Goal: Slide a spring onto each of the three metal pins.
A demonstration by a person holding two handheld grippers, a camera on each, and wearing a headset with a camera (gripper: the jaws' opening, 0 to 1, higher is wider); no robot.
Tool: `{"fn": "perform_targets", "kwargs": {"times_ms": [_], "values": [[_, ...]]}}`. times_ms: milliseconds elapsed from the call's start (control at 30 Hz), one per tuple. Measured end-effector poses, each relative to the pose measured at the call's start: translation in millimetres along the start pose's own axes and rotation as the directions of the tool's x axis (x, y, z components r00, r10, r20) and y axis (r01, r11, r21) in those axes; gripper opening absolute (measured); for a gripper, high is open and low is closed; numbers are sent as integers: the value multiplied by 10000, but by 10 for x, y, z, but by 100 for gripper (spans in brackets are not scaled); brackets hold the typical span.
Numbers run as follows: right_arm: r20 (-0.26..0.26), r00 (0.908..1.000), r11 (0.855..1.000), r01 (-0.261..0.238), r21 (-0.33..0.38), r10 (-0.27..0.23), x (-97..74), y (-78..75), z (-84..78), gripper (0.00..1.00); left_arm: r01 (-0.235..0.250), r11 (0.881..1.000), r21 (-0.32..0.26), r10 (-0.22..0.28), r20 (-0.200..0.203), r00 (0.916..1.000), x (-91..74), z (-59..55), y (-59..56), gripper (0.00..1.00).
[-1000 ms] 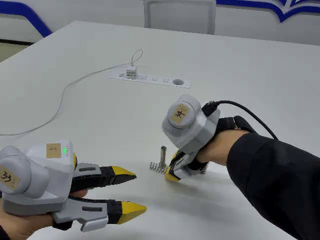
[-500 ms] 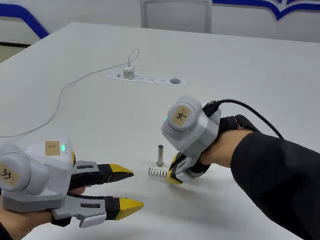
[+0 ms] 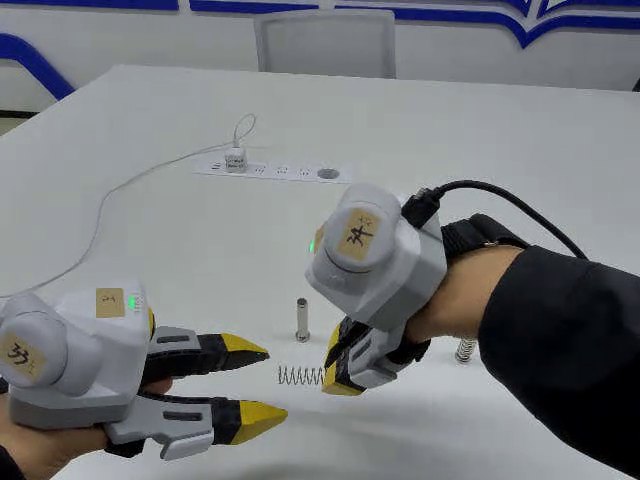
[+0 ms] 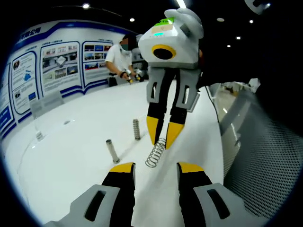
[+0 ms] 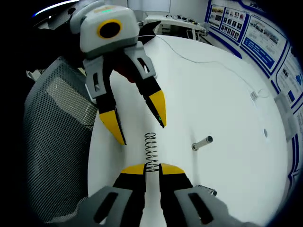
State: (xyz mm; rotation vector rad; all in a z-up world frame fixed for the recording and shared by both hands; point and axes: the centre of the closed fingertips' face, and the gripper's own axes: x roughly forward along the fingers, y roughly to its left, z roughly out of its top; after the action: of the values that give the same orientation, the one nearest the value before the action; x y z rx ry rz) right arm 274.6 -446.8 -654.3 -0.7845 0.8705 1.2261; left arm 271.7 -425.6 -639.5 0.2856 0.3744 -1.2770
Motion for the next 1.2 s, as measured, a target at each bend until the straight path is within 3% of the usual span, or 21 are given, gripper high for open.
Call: {"fn": "perform_targets", "kwargs": {"times_ms": [367, 633, 967, 1200], "values": [[-103, 9998, 9992, -148, -377, 145, -36, 101, 102, 11, 259, 9986, 468, -267, 170, 9995, 4, 43, -37, 17], [-49, 9999, 9984, -104, -560, 102, -154, 118, 178, 11, 274, 9981, 555, -286, 207, 9994, 14, 21, -33, 13], [795, 9968, 9969, 145, -779, -83, -291, 155, 457, 11, 314, 9981, 526, -331, 316, 9990, 14, 20, -38, 12], [1147, 9933, 9942, 251, -1045, -130, -291, 171, 587, 11, 318, 9978, 578, -340, 361, 9988, 14, 32, -43, 11]]}}
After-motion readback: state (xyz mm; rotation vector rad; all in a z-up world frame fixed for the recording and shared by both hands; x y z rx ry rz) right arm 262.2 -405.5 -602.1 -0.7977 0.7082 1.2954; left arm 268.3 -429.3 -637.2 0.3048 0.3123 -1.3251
